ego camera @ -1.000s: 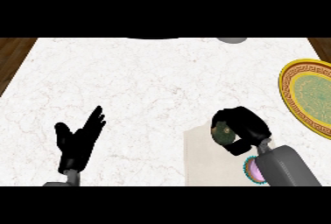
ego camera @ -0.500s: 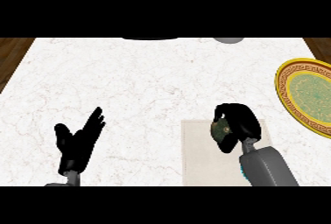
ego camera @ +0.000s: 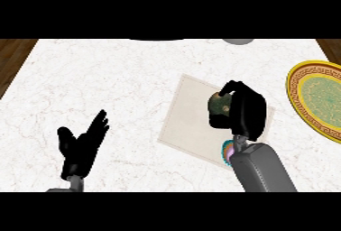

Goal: Pick the squash from the placemat and place it in the plate

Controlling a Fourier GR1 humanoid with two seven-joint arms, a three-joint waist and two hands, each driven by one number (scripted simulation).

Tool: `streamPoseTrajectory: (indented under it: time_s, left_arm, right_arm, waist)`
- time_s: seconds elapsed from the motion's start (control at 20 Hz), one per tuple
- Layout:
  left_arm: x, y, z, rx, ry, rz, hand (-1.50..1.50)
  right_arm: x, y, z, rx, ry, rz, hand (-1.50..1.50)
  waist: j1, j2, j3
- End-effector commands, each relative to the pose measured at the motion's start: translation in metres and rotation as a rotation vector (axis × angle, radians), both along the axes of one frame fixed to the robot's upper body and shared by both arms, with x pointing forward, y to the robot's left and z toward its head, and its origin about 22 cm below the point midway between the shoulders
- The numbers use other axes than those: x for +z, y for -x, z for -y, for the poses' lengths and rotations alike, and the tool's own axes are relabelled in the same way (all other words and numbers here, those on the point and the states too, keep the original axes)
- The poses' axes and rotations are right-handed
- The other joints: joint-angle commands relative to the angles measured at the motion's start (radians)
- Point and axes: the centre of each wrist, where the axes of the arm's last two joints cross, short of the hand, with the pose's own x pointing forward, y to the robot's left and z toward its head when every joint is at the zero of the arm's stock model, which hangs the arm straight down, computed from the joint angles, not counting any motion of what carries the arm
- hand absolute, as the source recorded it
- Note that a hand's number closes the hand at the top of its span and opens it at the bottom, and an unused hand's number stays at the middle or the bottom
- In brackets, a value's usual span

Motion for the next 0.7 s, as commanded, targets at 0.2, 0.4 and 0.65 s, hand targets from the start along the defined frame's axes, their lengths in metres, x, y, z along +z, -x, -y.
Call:
streamPoseTrajectory:
  time_s: [0.2,0.4,0.65]
  left_arm:
    - [-0.001,0.010,-0.010,-0.005,-0.007,-0.029,0.00]
    - [-0.014,0.006,-0.004,-0.005,-0.009,-0.025,0.00]
    - [0.003,-0.008,-0.007,0.007,-0.014,-0.015,0.00]
  right_arm:
    - [0.026,0.007,0.016,-0.238,-0.170,0.289,1.50]
    - [0.017,0.015,0.045,-0.330,-0.254,0.349,1.50]
    - [0.020,0.016,0.107,-0.388,-0.309,0.462,1.50]
  waist:
    - [0.000,0.004,-0.001]
    - [-0.005,0.006,-0.001]
    - [-0.005,0.007,-0.001]
